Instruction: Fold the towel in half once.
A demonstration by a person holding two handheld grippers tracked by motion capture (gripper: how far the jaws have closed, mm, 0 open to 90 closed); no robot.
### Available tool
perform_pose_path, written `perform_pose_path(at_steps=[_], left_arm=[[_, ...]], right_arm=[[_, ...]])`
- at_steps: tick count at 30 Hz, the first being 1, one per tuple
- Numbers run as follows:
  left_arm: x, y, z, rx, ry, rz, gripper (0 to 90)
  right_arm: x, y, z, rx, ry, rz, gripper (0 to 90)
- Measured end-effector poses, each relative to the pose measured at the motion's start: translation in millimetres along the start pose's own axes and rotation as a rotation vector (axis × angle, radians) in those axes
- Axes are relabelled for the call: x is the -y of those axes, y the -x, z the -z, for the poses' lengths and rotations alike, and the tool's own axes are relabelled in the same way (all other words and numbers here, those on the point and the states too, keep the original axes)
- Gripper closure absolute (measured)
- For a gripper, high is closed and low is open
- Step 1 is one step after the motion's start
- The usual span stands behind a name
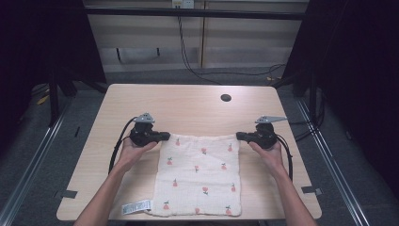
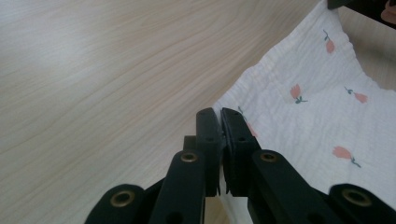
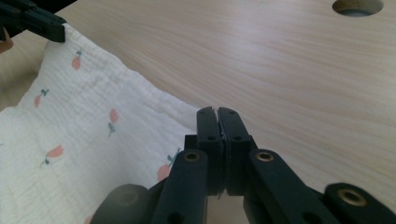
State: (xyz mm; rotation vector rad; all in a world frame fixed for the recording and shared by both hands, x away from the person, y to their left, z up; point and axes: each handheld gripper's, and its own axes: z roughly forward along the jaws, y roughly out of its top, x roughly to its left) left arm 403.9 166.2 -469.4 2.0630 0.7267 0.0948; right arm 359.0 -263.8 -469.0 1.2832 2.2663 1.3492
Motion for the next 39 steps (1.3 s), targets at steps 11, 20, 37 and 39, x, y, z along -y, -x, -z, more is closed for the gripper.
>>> perform_pose_path(at_steps=[11, 20, 37, 39], left_arm=[[-14.1, 6.2, 7.9, 0.007, 0.044, -0.036, 86.5], [-19.7, 8.2, 16.5, 0.009, 0.099, -0.041, 86.5], [-18.2, 10.6, 13.8, -0.001, 0.118, -0.039, 86.5], [-16.4, 10.9, 11.0, 0.009, 0.104, -0.04, 86.5]], right_arm=[[-11.0, 1.5, 25.6, -0.003, 0.105, -0.016, 88.7], [-20.0, -2.3, 36.6, -0.001, 0.156, -0.003, 88.7], [-22.9, -8.7, 37.0, 0.023, 0.126, 0.024, 88.6], [-23.1, -9.9, 37.7, 0.006, 0.129, 0.025, 88.7]])
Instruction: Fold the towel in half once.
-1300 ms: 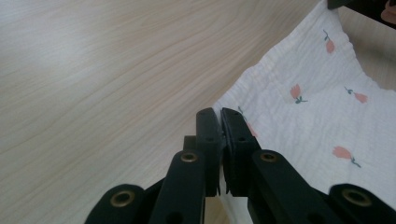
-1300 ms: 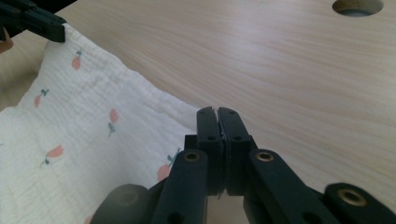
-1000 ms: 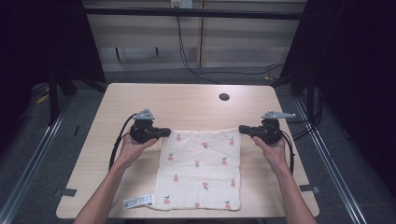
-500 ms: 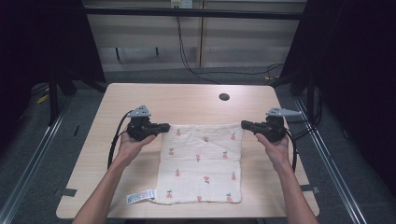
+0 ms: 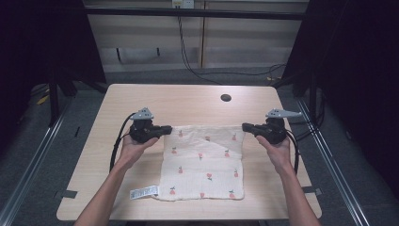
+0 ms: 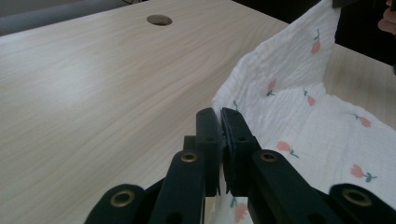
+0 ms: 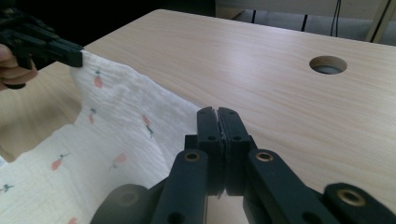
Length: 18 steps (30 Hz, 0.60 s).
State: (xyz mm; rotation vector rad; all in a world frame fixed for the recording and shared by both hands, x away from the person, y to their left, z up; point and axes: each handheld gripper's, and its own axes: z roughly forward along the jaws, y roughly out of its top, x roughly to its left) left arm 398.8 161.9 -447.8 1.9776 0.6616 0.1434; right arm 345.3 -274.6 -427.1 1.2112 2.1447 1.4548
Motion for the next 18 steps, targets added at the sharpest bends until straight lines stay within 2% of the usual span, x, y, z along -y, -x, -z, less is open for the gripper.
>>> perform_pose_path(at_steps=[7, 12, 14, 15, 18], left_arm=[[5.2, 6.2, -0.8, 0.028, -0.014, 0.018, 86.5], [1.9, 20.0, 7.1, 0.034, -0.032, -0.019, 86.5], [1.9, 26.6, 10.4, 0.03, -0.032, -0.029, 86.4], [3.5, 31.4, 12.3, 0.031, -0.044, -0.051, 86.3], [5.4, 36.9, 18.0, 0.033, -0.041, -0.065, 86.3]], right_arm=[[-1.6, -5.9, 11.4, -0.04, 0.001, -0.014, 88.6], [2.8, -10.3, 19.8, -0.046, -0.021, -0.01, 88.5], [6.7, -14.2, 22.8, -0.057, -0.034, 0.008, 88.6], [9.2, -18.0, 24.8, -0.058, -0.051, 0.024, 88.6], [11.2, -22.7, 27.5, -0.06, -0.06, 0.03, 88.6]])
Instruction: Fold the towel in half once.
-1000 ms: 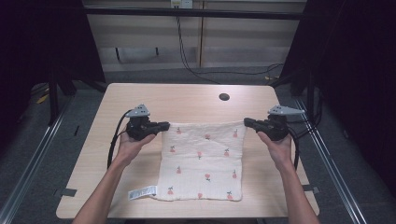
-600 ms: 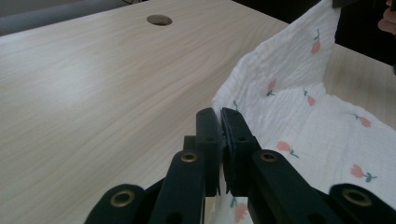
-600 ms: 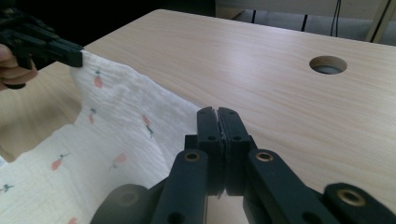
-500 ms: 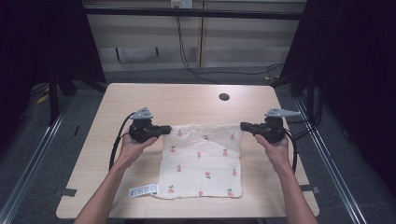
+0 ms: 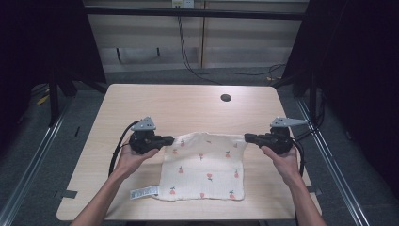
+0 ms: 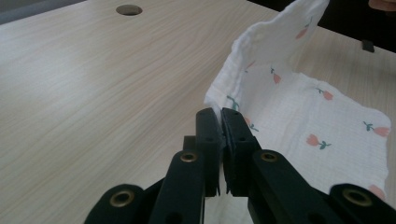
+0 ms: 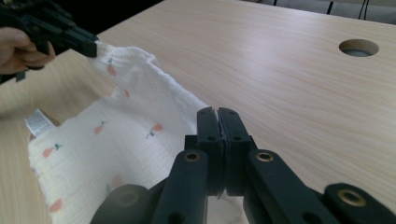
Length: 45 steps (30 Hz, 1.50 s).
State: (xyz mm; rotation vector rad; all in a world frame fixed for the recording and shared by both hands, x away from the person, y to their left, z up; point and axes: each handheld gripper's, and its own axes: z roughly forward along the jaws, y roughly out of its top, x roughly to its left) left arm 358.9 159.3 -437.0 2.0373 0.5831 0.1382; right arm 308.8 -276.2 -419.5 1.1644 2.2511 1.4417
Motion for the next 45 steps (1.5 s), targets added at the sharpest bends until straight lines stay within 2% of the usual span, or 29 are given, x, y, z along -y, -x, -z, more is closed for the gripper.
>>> perform_pose_path(at_steps=[2, 5, 8, 9, 15, 17, 22, 24, 25, 29, 32, 34, 39, 40, 41, 45], left_arm=[[-0.7, 1.0, 6.3, 0.002, 0.016, 0.004, 86.3], [1.3, 4.7, 17.5, 0.001, 0.014, -0.007, 86.3], [5.7, 9.5, 24.0, 0.002, 0.01, -0.011, 86.3], [7.0, 11.9, 25.8, 0.009, 0.013, -0.005, 86.3], [5.5, 23.8, 35.2, 0.024, 0.017, -0.018, 86.3], [9.2, 28.1, 38.4, 0.004, 0.021, -0.018, 86.3], [26.6, 32.0, 38.2, 0.017, -0.011, 0.01, 86.3], [30.4, 35.5, 37.2, 0.023, -0.025, 0.006, 86.3], [32.8, 38.1, 36.5, 0.041, -0.029, 0.009, 86.2], [38.4, 47.9, 33.0, 0.058, -0.071, -0.016, 86.1], [43.1, 52.9, 31.8, 0.067, -0.087, -0.013, 85.9], [48.7, 57.7, 31.2, 0.088, -0.082, -0.005, 85.9], [66.9, 67.5, 19.1, 0.134, -0.169, -0.029, 84.4], [68.2, 69.1, 18.8, 0.139, -0.19, -0.049, 84.4], [69.4, 69.9, 18.3, 0.138, -0.191, -0.045, 84.5], [75.3, 68.6, 11.9, 0.145, -0.229, -0.043, 84.5]], right_arm=[[0.7, -4.0, 2.4, 0.013, -0.014, 0.008, 88.6], [3.4, -10.9, 8.1, -0.001, -0.003, 0.006, 88.6], [6.3, -18.2, 11.8, -0.008, -0.016, 0.025, 88.6], [7.8, -22.7, 12.7, -0.022, -0.035, 0.035, 88.6], [11.0, -30.1, 14.0, -0.038, -0.054, 0.045, 88.6], [12.0, -32.4, 15.7, -0.028, -0.056, 0.05, 88.6], [21.8, -34.8, 19.4, -0.032, -0.058, 0.043, 88.6], [26.5, -35.3, 18.7, -0.029, -0.074, 0.044, 88.6], [29.1, -36.1, 18.3, -0.029, -0.084, 0.042, 88.6], [38.9, -39.5, 18.6, -0.029, -0.107, 0.04, 88.6], [46.4, -45.6, 18.1, -0.038, -0.135, 0.053, 88.6], [50.4, -48.5, 17.9, -0.041, -0.151, 0.06, 88.6], [65.5, -47.3, 17.1, -0.054, -0.17, 0.041, 88.6], [68.4, -48.2, 16.4, -0.053, -0.182, 0.047, 88.5], [72.7, -50.3, 15.6, -0.053, -0.203, 0.055, 88.5], [80.5, -54.2, 11.5, -0.074, -0.232, 0.055, 88.2]])
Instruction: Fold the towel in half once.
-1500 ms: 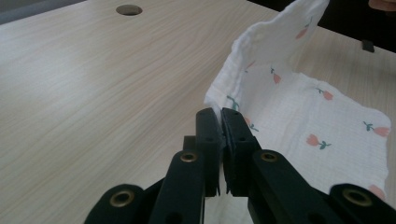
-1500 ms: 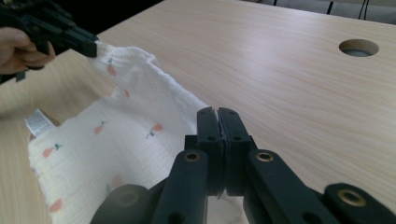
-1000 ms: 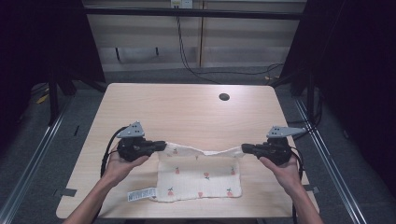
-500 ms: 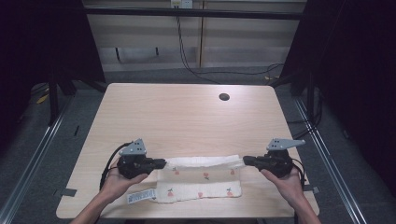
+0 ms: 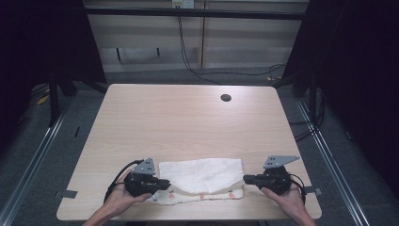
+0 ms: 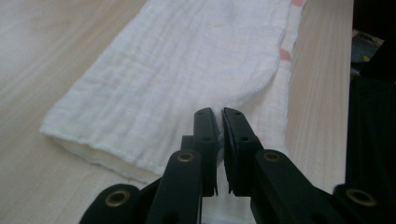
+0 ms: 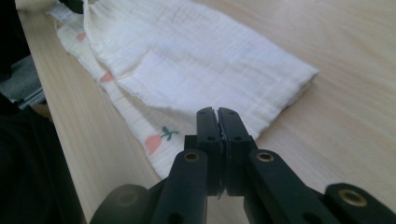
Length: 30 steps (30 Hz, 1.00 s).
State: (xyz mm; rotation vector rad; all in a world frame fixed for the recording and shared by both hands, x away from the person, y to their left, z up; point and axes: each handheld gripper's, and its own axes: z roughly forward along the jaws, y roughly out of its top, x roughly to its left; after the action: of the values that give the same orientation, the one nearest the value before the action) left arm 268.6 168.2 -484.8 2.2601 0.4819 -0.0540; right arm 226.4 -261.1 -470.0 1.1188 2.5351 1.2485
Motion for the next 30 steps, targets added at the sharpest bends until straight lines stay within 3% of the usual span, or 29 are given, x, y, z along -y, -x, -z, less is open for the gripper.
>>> perform_pose_path(at_steps=[3, 4, 7, 11, 14, 21, 25, 30], left_arm=[[5.0, -1.8, -5.5, -0.009, -0.036, -0.005, 83.0], [5.5, -2.3, -6.1, -0.011, -0.067, -0.024, 81.6], [7.0, -2.0, -6.0, 0.002, -0.05, -0.009, 81.4], [9.0, -1.8, -2.3, 0.023, -0.046, -0.011, 76.3], [8.2, 0.0, 3.0, 0.05, -0.011, -0.001, 75.8], [3.3, 2.4, 19.4, 0.087, 0.097, 0.002, 75.3], [2.1, -0.9, 22.8, 0.064, 0.108, -0.002, 75.0], [-1.7, -9.1, 8.5, -0.012, 0.048, 0.007, 70.8]], right_arm=[[2.7, -3.7, -6.2, -0.005, -0.044, 0.016, 87.6], [3.6, -3.9, -7.3, -0.009, -0.054, 0.021, 87.1], [7.9, -3.7, -10.9, 0.001, -0.091, 0.004, 87.1], [12.4, -4.6, -9.2, 0.006, -0.097, -0.006, 83.5], [17.7, -6.7, -6.3, 0.005, -0.102, -0.002, 81.7], [20.4, -10.4, 7.9, -0.018, -0.045, -0.017, 74.4], [16.4, -12.0, 11.1, -0.025, -0.004, -0.011, 73.6], [7.3, -15.7, -0.7, -0.02, -0.002, 0.001, 68.1]])
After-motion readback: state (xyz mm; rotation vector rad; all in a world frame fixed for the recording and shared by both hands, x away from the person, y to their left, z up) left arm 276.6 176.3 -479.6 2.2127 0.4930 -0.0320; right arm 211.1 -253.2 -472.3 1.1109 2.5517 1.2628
